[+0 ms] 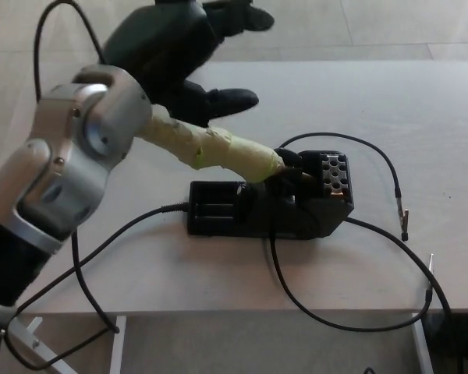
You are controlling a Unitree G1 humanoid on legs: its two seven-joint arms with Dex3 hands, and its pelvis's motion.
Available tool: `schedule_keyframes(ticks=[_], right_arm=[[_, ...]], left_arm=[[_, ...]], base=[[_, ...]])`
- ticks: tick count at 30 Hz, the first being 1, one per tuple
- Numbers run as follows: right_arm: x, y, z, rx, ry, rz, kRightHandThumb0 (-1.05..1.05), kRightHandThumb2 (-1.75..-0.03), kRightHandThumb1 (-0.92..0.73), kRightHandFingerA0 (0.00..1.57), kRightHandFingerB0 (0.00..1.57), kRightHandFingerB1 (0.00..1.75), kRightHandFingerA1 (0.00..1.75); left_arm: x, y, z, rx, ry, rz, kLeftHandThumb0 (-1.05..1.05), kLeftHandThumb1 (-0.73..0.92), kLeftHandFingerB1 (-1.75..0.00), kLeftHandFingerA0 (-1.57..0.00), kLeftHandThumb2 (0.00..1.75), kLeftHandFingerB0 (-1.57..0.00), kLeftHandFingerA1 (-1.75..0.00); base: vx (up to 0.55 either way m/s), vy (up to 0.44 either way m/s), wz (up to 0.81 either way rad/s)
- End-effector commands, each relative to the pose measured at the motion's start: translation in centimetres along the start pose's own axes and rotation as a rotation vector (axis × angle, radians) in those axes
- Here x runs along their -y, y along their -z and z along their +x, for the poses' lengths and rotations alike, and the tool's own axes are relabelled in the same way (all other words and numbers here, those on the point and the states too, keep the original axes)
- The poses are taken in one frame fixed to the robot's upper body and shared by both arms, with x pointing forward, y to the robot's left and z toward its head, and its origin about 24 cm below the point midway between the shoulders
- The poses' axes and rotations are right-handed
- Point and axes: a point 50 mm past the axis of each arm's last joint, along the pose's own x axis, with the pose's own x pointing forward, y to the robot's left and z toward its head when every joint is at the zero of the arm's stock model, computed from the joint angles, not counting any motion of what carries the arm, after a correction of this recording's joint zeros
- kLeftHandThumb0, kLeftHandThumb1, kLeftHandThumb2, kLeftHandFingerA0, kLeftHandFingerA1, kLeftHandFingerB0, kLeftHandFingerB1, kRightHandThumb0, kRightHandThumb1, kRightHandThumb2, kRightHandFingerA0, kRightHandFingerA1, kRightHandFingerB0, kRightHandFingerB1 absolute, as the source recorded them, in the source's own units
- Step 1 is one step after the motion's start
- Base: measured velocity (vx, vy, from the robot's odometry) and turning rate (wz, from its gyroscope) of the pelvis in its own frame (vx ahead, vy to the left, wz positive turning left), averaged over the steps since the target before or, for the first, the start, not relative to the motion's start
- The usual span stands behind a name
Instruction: Use the left hand of the robot to grab the soldering gun kept on the middle of the table and pull it out of its base and keep it on the left side of the base
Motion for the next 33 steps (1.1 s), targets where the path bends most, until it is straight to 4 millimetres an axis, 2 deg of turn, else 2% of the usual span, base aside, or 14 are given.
schedule_keyframes(ticks=[1, 7, 8, 12, 13, 16, 19, 20, 21, 27, 29, 31, 32, 33], right_arm=[[1.1, -1.5, 0.0, 0.052, 0.008, -0.011, -0.6, -0.6, -0.65, 0.24, 0.25, 0.31, 0.53], [0.9, -1.7, 0.1, 0.057, 0.004, -0.004, -0.59, -0.6, -0.65, 0.25, 0.25, 0.31, 0.53], [0.9, -1.7, 0.1, 0.056, 0.004, -0.006, -0.59, -0.6, -0.65, 0.25, 0.25, 0.32, 0.53], [0.9, -2.0, 0.1, 0.066, -0.001, -0.017, -0.59, -0.6, -0.66, 0.27, 0.26, 0.31, 0.54], [0.9, -2.1, 0.2, 0.067, 0.0, -0.011, -0.57, -0.6, -0.65, 0.28, 0.27, 0.31, 0.54], [0.9, -2.3, 0.2, 0.067, 0.001, -0.001, -0.57, -0.59, -0.65, 0.29, 0.27, 0.31, 0.54], [1.0, -2.5, 0.2, 0.081, -0.008, 0.002, -0.57, -0.6, -0.66, 0.27, 0.25, 0.32, 0.55], [1.0, -2.5, 0.2, 0.078, -0.009, 0.004, -0.57, -0.61, -0.66, 0.26, 0.25, 0.32, 0.55], [1.0, -2.5, 0.2, 0.073, -0.009, 0.02, -0.56, -0.61, -0.65, 0.26, 0.26, 0.31, 0.54], [1.0, -2.5, 0.3, 0.069, -0.004, 0.007, -0.58, -0.6, -0.64, 0.28, 0.27, 0.31, 0.54], [1.0, -2.5, 0.2, 0.072, -0.009, 0.006, -0.57, -0.59, -0.66, 0.28, 0.27, 0.31, 0.54], [1.0, -2.5, 0.2, 0.071, -0.004, 0.013, -0.56, -0.61, -0.65, 0.28, 0.27, 0.31, 0.53], [1.1, -2.5, 0.2, 0.071, 0.003, 0.015, -0.56, -0.59, -0.65, 0.31, 0.29, 0.31, 0.55], [1.1, -2.6, 0.2, 0.072, 0.004, 0.011, -0.6, -0.84, -0.5, 0.27, 0.21, 0.44, 0.59]], left_arm=[[0.4, -0.6, 0.3, -0.019, 0.153, 0.226, -0.73, 0.82, -0.4, -0.32, 0.64, -0.3, -0.57], [1.0, 0.3, 0.0, -0.05, 0.234, 0.303, -0.81, 0.72, -0.45, -0.34, 0.8, -0.27, -0.6], [1.1, 0.4, -0.1, -0.056, 0.243, 0.305, -0.78, 0.87, -0.4, -0.34, 0.66, -0.3, -0.58], [1.3, 1.3, -0.8, -0.146, 0.425, 0.382, -0.84, 0.92, -0.3, -0.05, 0.68, -0.14, -0.43], [1.4, 1.7, -1.1, -0.19, 0.508, 0.383, -0.86, 0.75, -0.33, 0.0, 1.16, -0.1, -0.3], [1.4, 1.8, -1.3, -0.216, 0.557, 0.394, -0.93, 0.79, -0.29, 0.0, 1.17, -0.05, -0.23], [1.6, 2.2, -1.9, -0.247, 0.639, 0.383, -0.99, 0.79, -0.25, 0.0, 1.17, -0.08, -0.16], [1.7, 2.4, -2.1, -0.27, 0.667, 0.375, -0.93, 0.92, -0.28, 0.0, 0.7, -0.06, -0.08], [1.8, 2.7, -2.4, -0.286, 0.692, 0.349, -1.03, 0.8, -0.15, 0.0, 1.18, -0.13, -0.12], [2.0, 3.0, -2.8, -0.31, 0.756, 0.331, -0.99, 0.73, -0.06, 0.0, 1.1, -0.13, -0.16], [2.3, 3.0, -2.5, -0.332, 0.829, 0.302, -0.91, 0.63, -0.08, -0.01, 1.0, 0.0, -0.45], [2.3, 3.0, -2.4, -0.345, 0.844, 0.294, -0.89, 0.6, -0.09, 0.0, 0.98, 0.0, -0.51], [2.3, 2.9, -2.3, -0.34, 0.838, 0.289, -0.85, 0.64, -0.07, -0.53, 0.96, 0.0, -0.76], [2.3, 2.9, -2.3, -0.339, 0.821, 0.281, -0.7, 0.53, -0.26, -0.8, 0.95, 0.0, -0.74]], base=[[0.0, 0.0, 0.0], [0.0, 0.0, 0.0], [0.0, 0.0, 0.0], [0.0, 0.0, 0.0], [0.0, 0.0, 0.0], [0.0, 0.0, 0.0], [0.0, 0.0, 0.0], [0.0, 0.0, 0.0], [0.0, 0.0, 0.0], [0.0, 0.0, 0.0], [0.0, 0.0, 0.0], [0.0, 0.0, 0.0], [0.0, 0.0, 0.0], [0.0, 0.0, 0.0]])
